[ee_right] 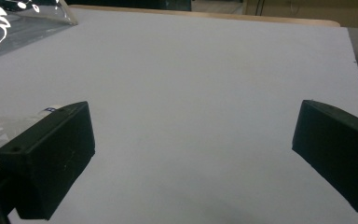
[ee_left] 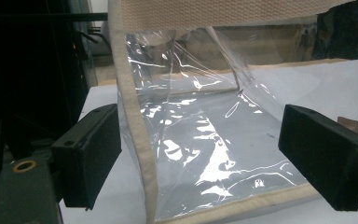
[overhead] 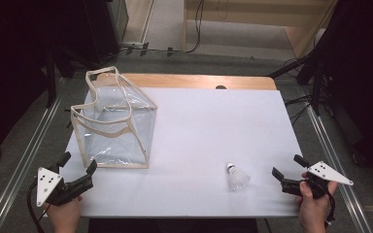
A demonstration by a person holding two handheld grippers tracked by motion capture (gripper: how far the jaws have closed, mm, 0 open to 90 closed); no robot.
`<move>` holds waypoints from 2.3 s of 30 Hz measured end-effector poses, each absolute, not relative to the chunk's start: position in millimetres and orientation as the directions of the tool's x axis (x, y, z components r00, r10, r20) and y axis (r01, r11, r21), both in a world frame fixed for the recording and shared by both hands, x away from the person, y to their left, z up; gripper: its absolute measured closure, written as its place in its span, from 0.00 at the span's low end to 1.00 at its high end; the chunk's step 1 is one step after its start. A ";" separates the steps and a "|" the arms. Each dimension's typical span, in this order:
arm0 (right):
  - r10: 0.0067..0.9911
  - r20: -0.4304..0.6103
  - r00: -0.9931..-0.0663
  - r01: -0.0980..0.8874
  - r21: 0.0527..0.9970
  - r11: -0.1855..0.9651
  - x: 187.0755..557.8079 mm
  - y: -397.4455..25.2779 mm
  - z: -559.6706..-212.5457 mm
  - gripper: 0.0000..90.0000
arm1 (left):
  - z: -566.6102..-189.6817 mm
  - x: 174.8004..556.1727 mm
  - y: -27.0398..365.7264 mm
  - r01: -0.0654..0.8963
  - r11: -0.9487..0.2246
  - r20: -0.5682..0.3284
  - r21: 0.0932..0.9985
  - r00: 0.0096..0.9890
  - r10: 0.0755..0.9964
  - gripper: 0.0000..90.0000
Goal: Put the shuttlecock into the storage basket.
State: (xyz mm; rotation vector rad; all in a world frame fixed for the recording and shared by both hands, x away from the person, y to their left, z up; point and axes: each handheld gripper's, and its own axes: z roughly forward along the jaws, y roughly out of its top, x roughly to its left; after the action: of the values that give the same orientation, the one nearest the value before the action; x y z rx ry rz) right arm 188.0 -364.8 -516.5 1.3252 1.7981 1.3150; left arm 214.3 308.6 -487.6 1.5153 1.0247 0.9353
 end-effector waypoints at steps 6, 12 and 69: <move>0.909 0.120 -0.400 0.402 0.914 0.056 189.0 -362.5 -515.0 0.00 | -487.6 214.0 308.8 0.134 -0.101 0.051 0.986 0.334 0.941 0.15; 0.891 0.113 -0.439 0.402 0.912 0.082 188.5 -356.7 -514.0 0.17 | -487.7 213.5 308.5 0.132 -0.100 0.051 0.986 0.336 0.941 0.15; 0.610 0.073 -0.789 0.413 0.799 0.437 200.3 -271.0 -519.7 0.97 | -487.7 213.2 308.7 0.133 -0.103 0.053 0.986 0.337 0.940 0.15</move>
State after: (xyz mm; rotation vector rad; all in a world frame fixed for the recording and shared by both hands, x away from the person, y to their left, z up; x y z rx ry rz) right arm 200.3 -271.0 -519.7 0.8927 2.4636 1.2736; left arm 213.2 308.7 -487.7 1.5174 1.0175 0.9348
